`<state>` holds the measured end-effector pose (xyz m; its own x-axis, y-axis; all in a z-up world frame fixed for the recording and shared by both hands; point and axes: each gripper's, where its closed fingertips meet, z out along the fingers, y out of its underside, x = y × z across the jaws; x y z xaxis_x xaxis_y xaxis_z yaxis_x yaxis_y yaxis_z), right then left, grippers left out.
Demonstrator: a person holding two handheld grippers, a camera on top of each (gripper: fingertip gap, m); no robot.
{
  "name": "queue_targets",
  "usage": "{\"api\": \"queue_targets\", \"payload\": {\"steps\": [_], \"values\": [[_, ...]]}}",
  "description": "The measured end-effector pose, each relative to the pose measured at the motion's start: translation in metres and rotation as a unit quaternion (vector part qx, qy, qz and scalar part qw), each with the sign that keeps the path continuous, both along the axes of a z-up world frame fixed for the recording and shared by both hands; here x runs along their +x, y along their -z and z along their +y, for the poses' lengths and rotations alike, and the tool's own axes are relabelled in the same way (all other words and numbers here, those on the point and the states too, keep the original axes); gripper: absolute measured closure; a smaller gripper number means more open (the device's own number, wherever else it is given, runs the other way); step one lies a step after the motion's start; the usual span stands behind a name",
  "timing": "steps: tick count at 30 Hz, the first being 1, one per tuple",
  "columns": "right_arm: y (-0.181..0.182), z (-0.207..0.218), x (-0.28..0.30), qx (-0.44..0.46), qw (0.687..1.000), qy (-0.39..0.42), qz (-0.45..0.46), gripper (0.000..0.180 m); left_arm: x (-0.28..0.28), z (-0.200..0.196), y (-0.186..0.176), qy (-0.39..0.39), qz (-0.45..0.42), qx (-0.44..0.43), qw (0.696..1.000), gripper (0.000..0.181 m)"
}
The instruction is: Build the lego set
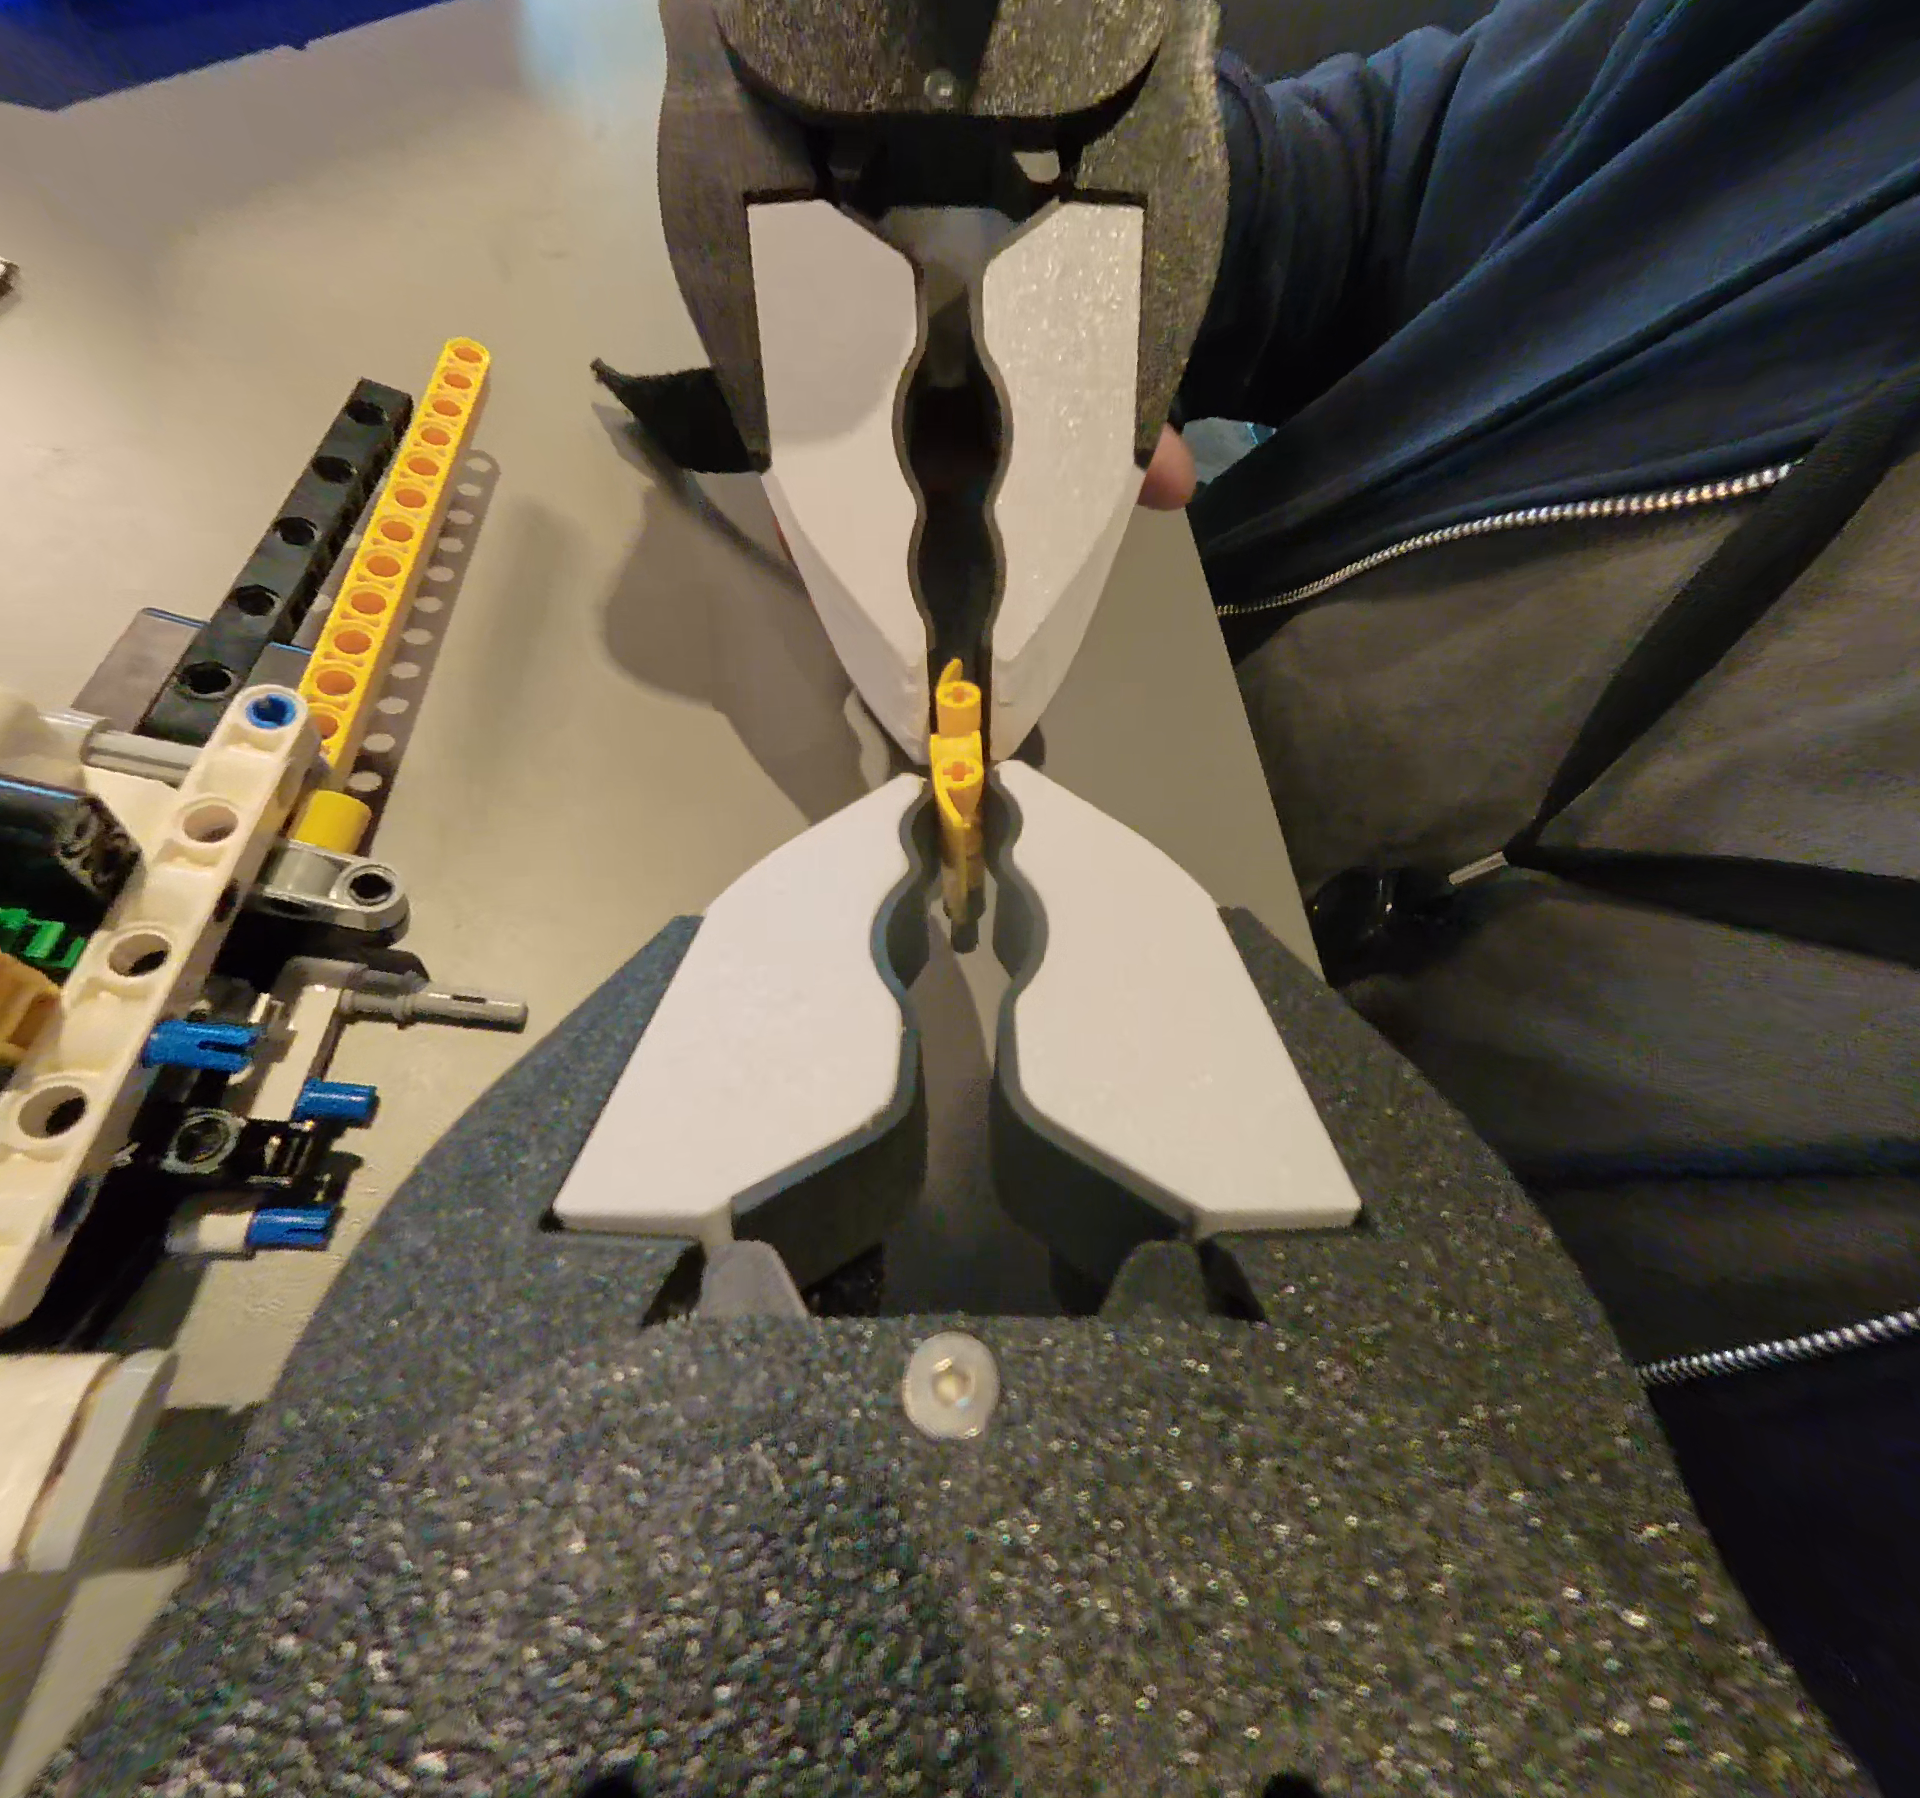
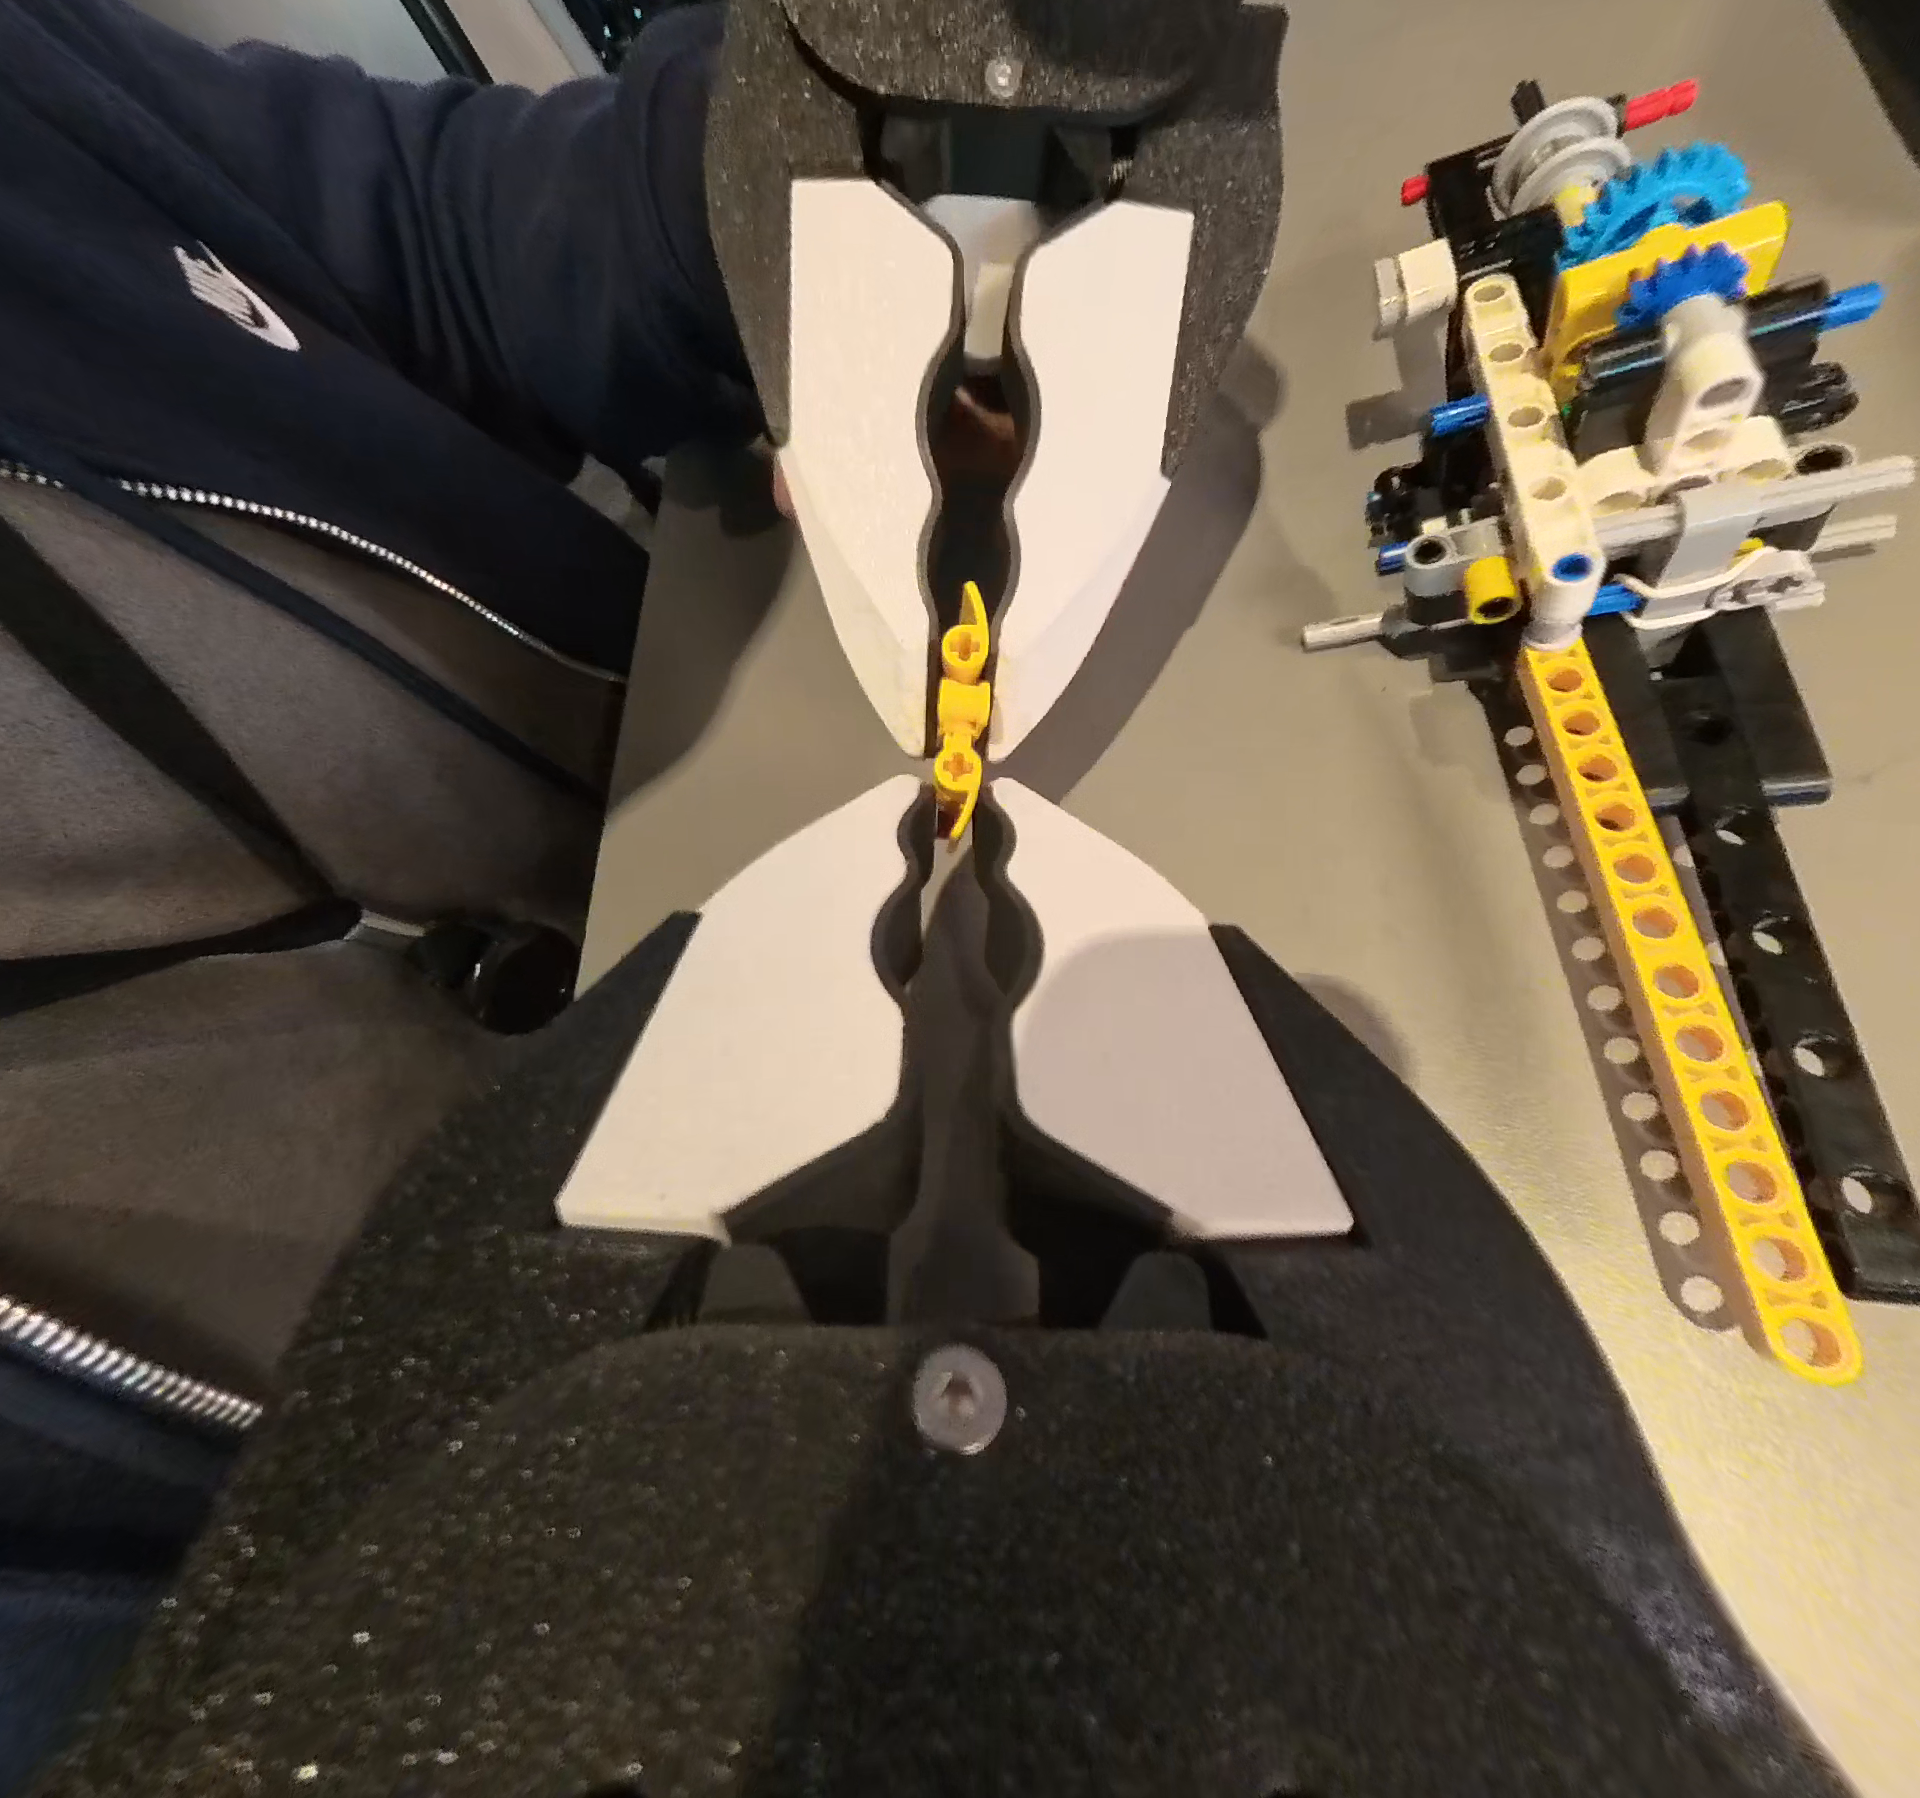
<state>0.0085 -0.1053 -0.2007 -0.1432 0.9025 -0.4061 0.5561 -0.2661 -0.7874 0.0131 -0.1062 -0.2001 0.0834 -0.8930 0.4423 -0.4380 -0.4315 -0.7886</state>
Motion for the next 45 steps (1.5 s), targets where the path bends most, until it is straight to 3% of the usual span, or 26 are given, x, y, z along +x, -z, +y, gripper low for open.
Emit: {"api": "queue_targets", "payload": {"steps": [15, 22, 28, 31, 45], "values": [[-0.006, 0.008, -0.003, -0.017, 0.999, 0.02, 0.022, 0.173, 0.0, 0.008, -0.005, -0.026, -0.018, -0.005, 0.999, 0.173], [-0.011, 0.013, 0.0, -0.035, 0.998, 0.031, 0.039, 0.173, -0.011, 0.016, -0.011, -0.045, -0.037, 0.002, 0.998, 0.16], [-0.011, 0.013, 0.002, -0.043, 0.998, 0.026, 0.035, 0.173, -0.01, 0.014, -0.014, -0.034, -0.047, 0.007, 0.998, 0.163], [-0.01, 0.012, 0.002, -0.041, 0.998, 0.025, 0.033, 0.173, -0.008, 0.013, -0.013, -0.03, -0.047, 0.009, 0.998, 0.173], [-0.011, 0.012, 0.001, -0.04, 0.998, 0.02, 0.034, 0.173, -0.008, 0.012, -0.013, -0.025, -0.05, 0.001, 0.998, 0.174]]}}
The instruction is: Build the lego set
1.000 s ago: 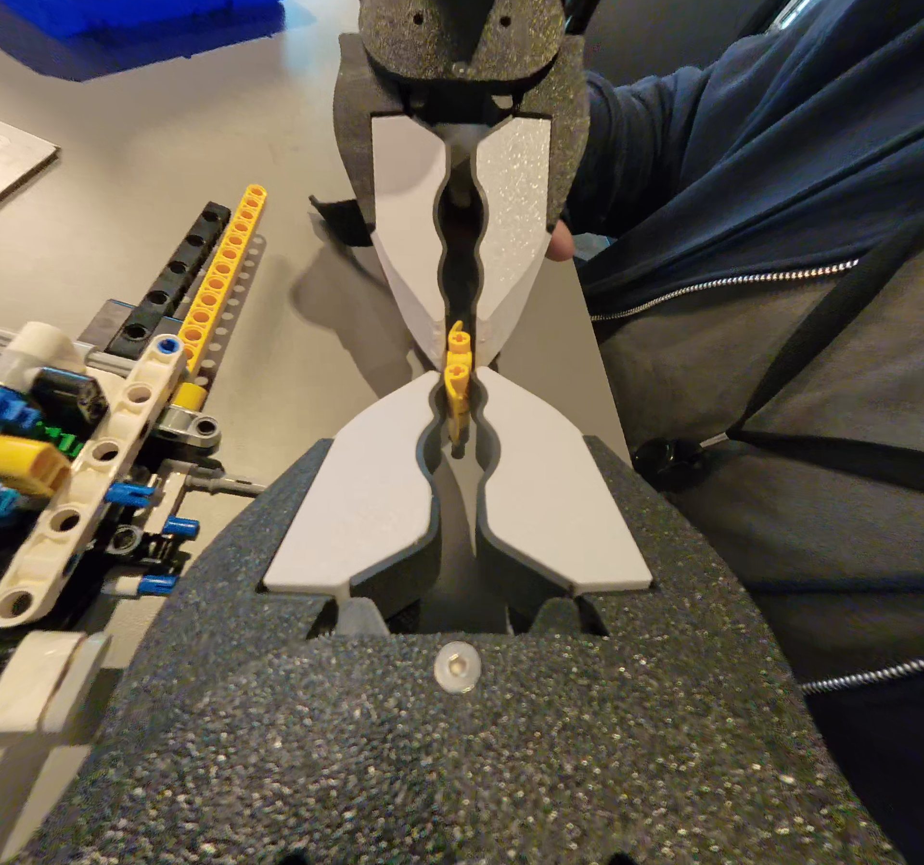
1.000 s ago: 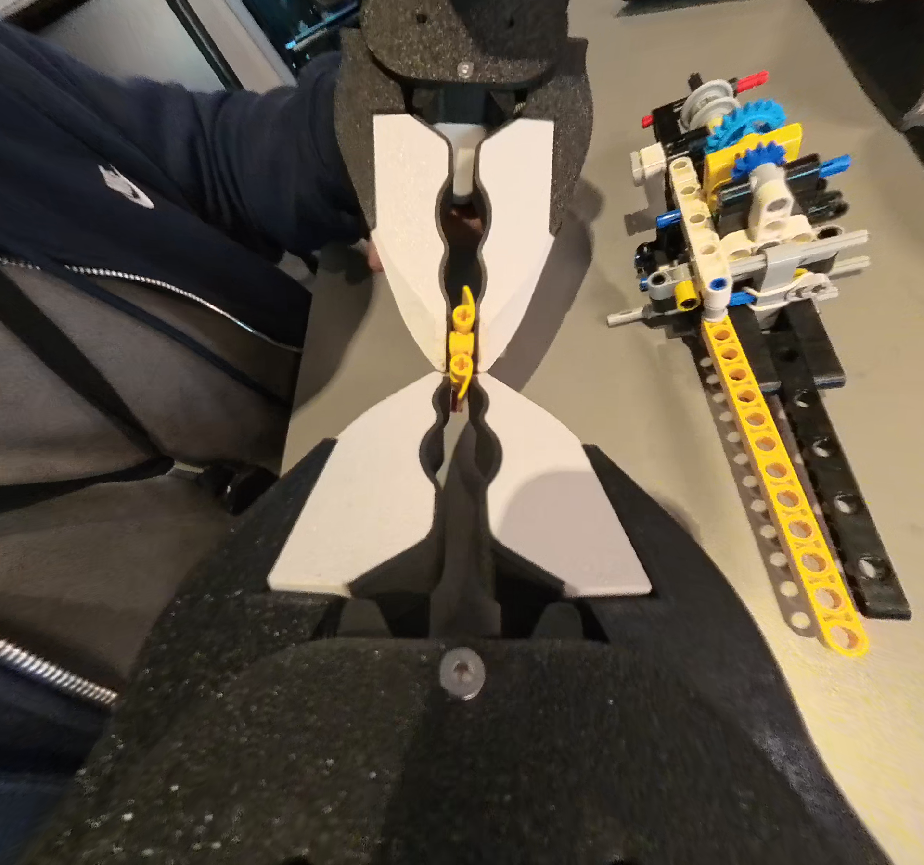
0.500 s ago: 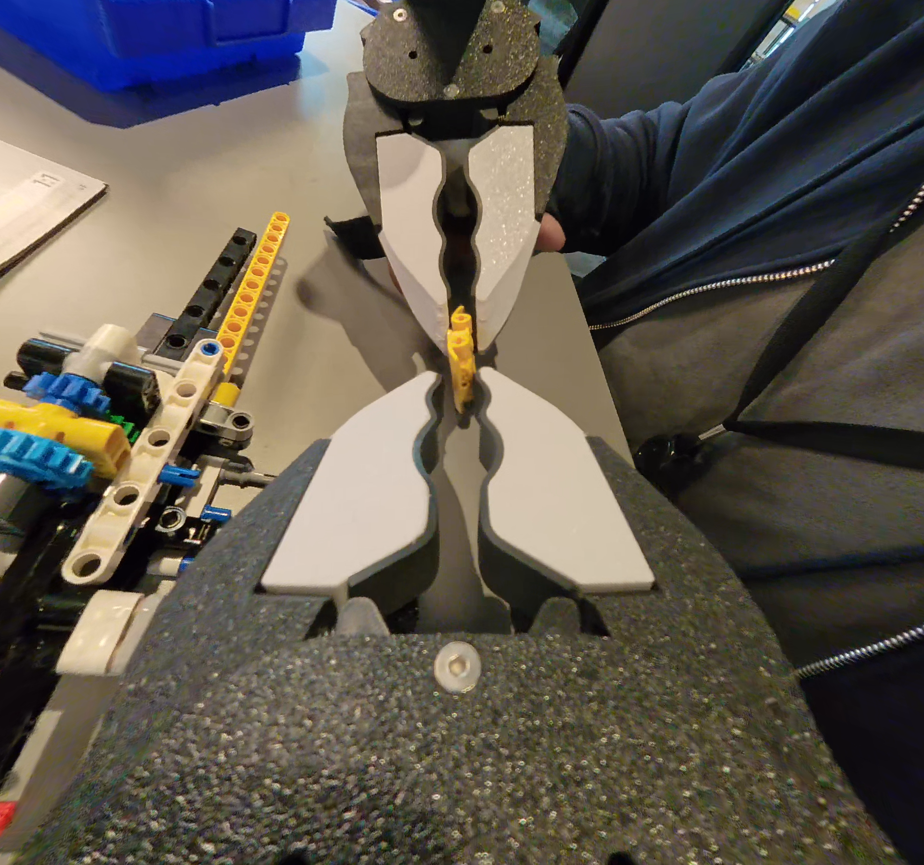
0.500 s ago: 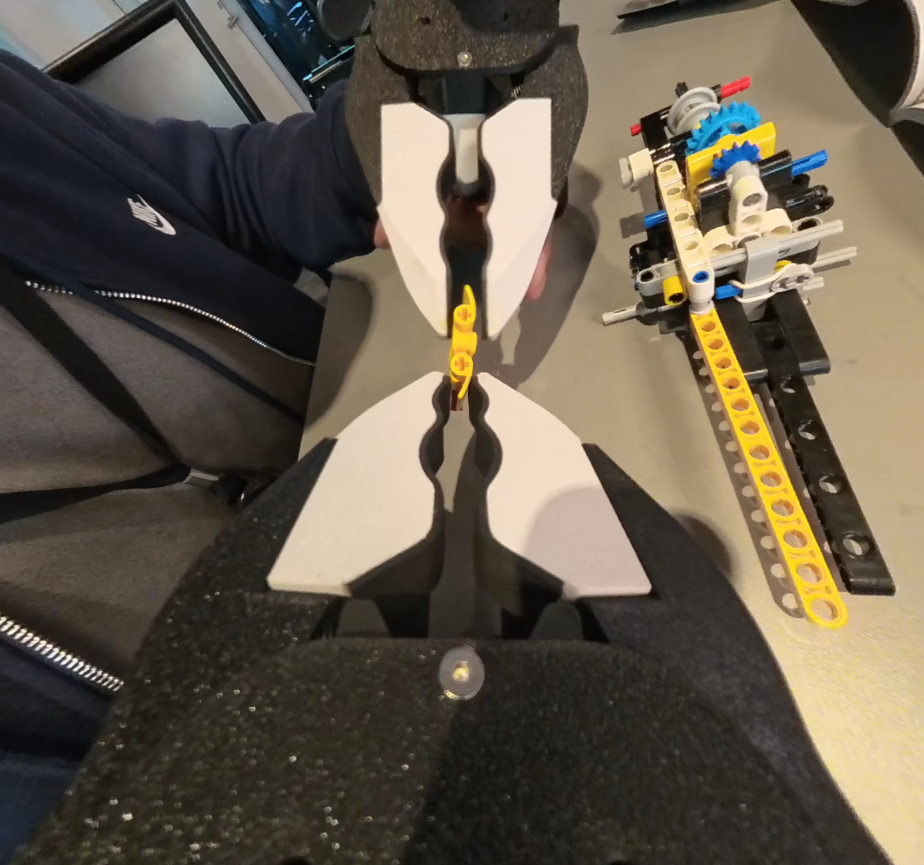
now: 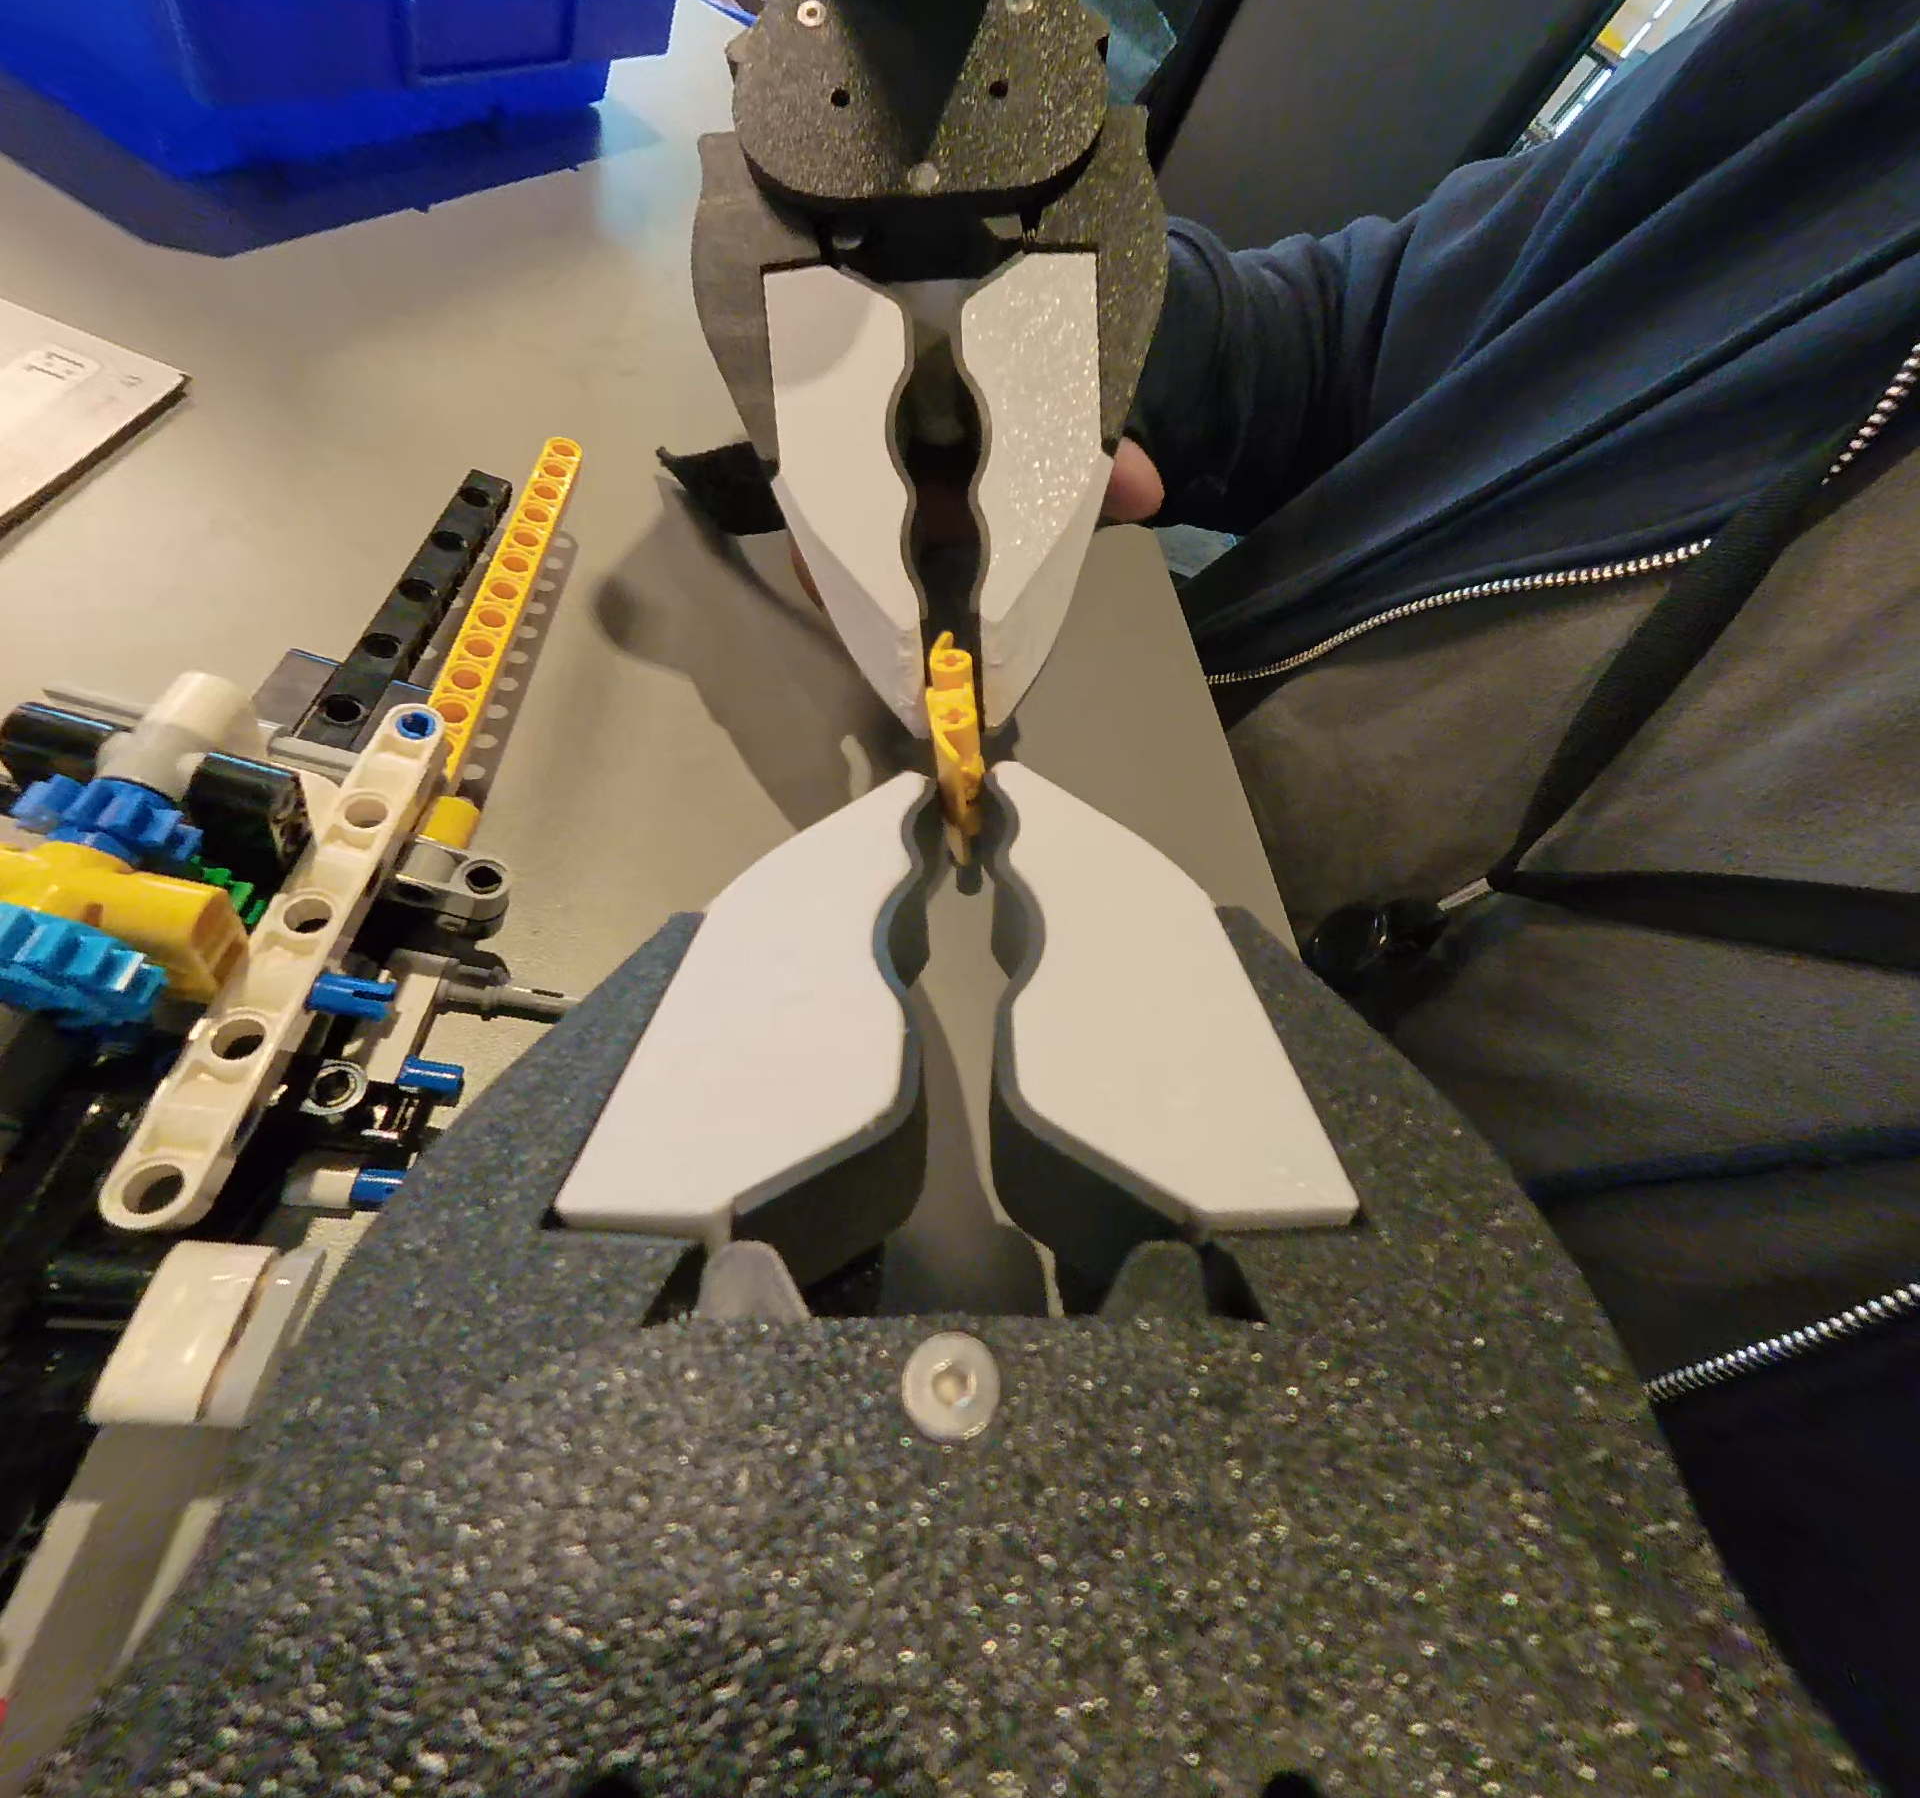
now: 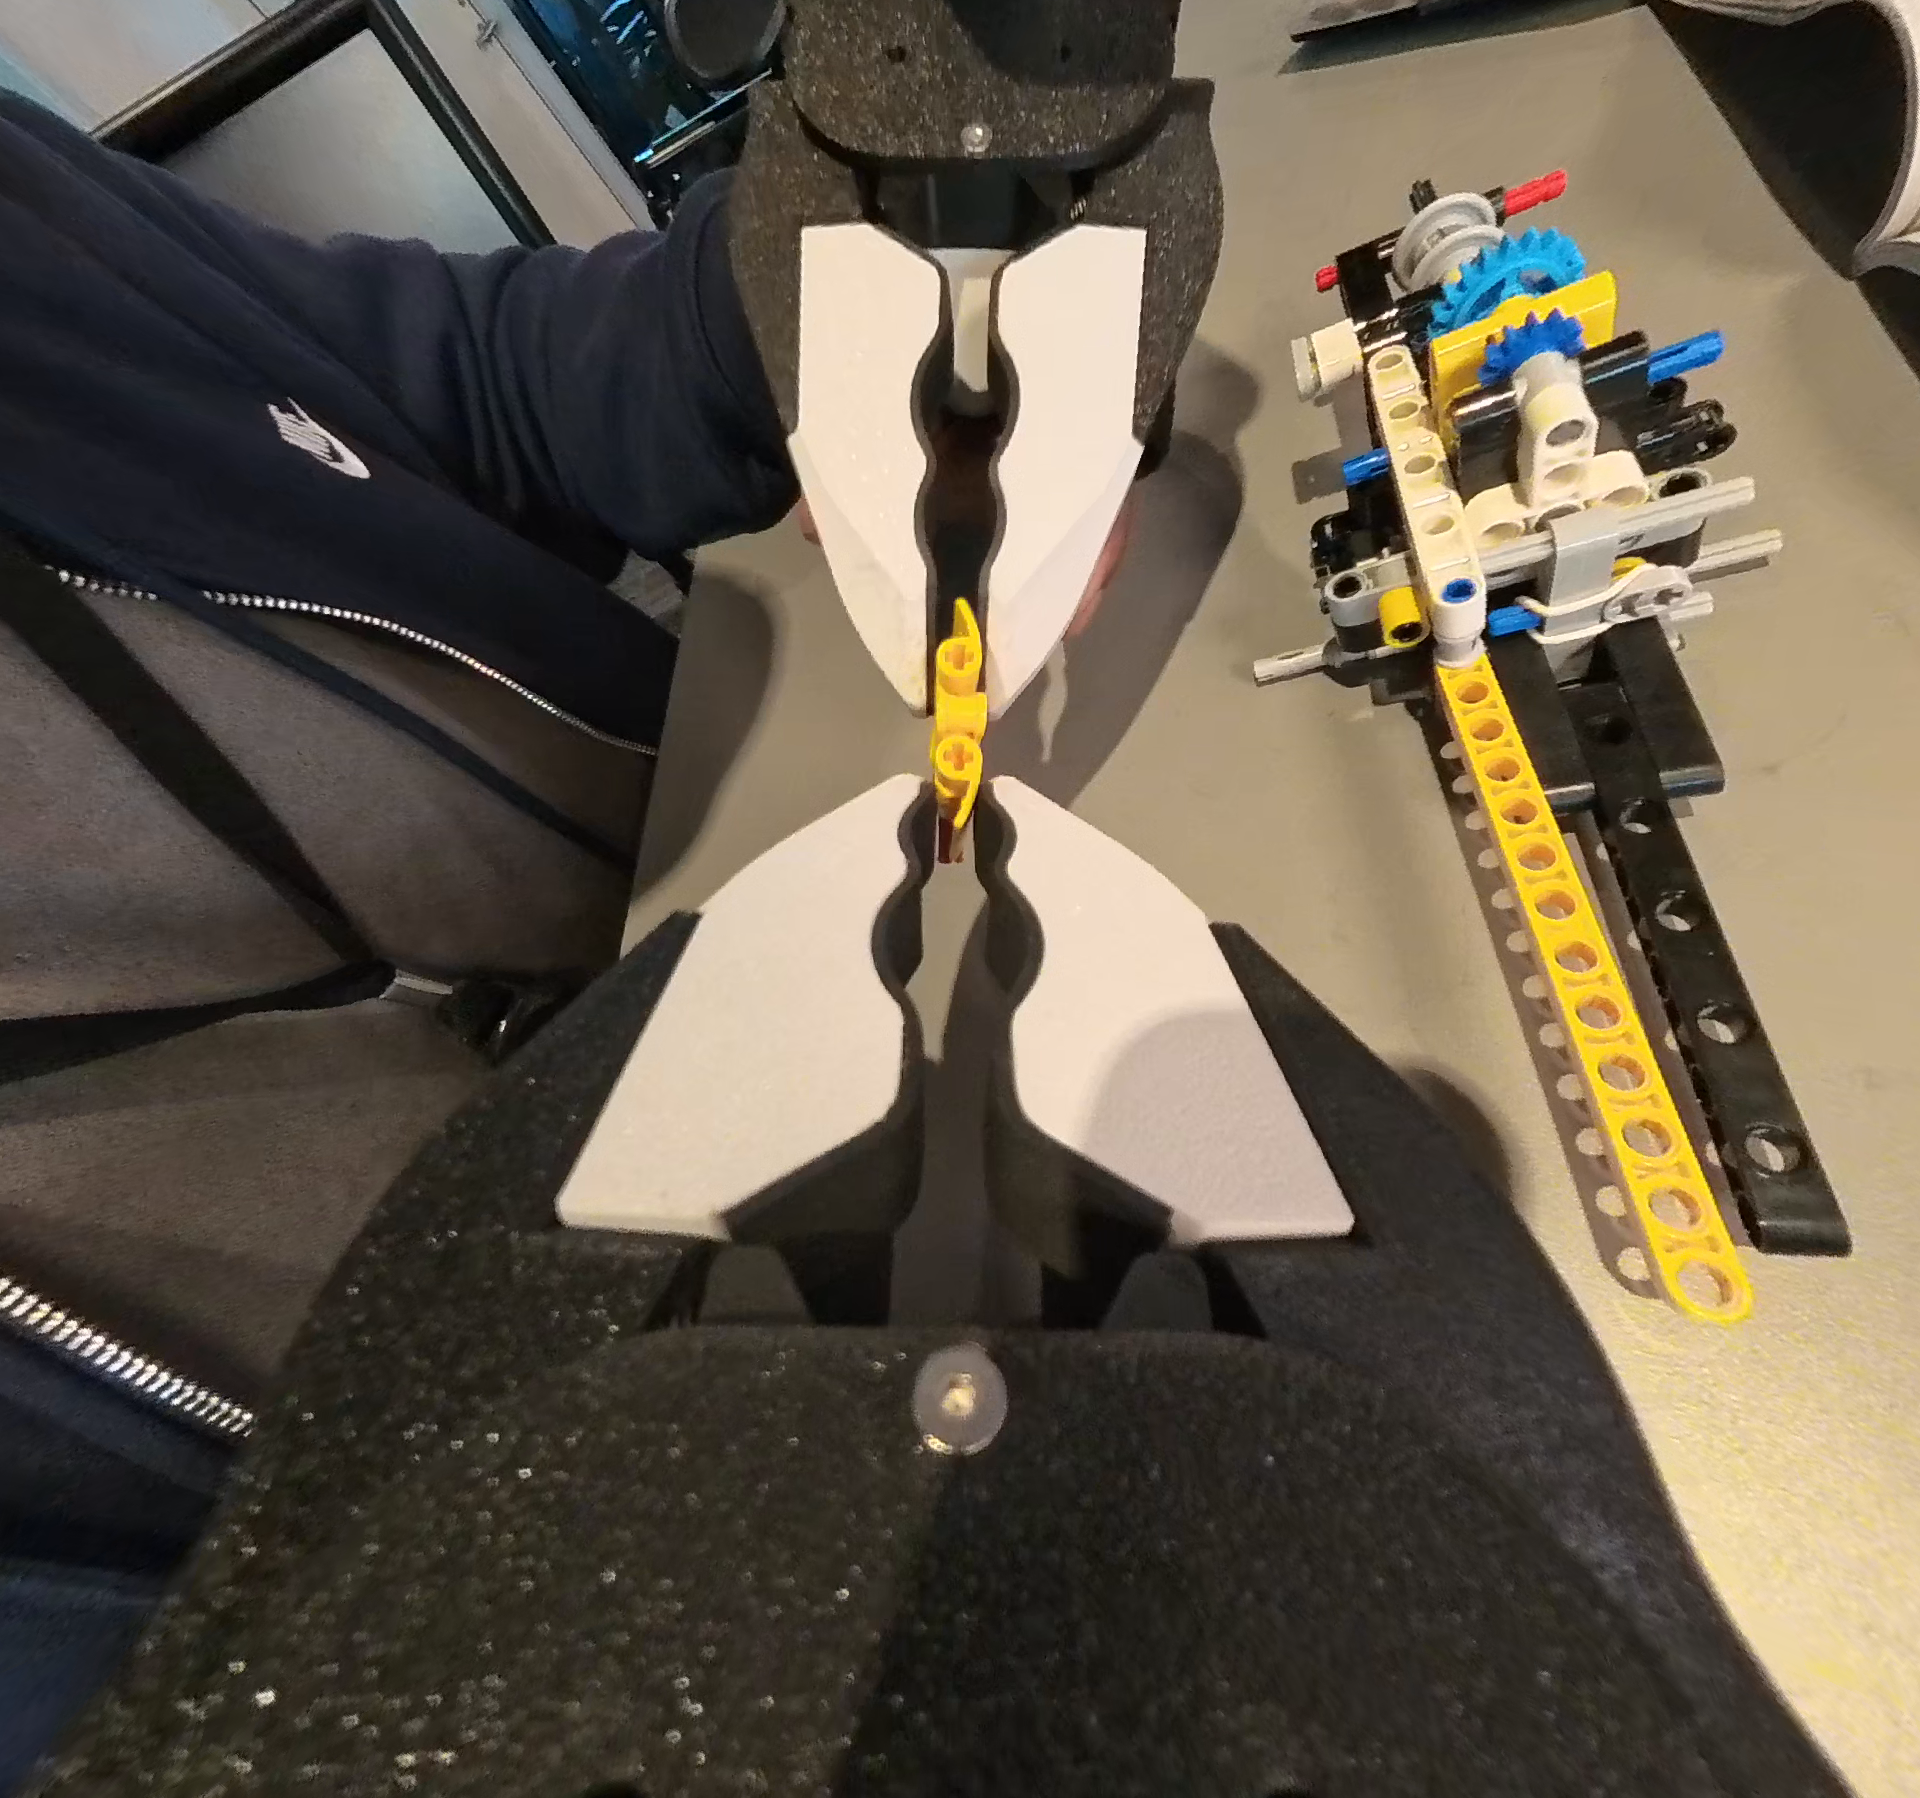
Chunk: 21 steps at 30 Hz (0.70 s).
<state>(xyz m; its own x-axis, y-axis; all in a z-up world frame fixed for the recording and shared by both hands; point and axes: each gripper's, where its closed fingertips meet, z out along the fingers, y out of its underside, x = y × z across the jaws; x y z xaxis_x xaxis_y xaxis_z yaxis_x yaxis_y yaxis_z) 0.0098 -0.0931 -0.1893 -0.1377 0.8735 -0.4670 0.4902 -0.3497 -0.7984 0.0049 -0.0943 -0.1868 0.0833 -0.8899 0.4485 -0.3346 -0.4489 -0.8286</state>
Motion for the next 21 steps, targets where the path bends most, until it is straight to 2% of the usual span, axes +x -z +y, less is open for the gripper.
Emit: {"api": "queue_targets", "payload": {"steps": [21], "values": [[-0.0023, -0.0023, -0.0032, -0.008, 1.0, -0.009, -0.001, 0.173, 0.0001, -0.0037, -0.0011, 0.015, -0.005, -0.003, 1.0, 0.174]]}}
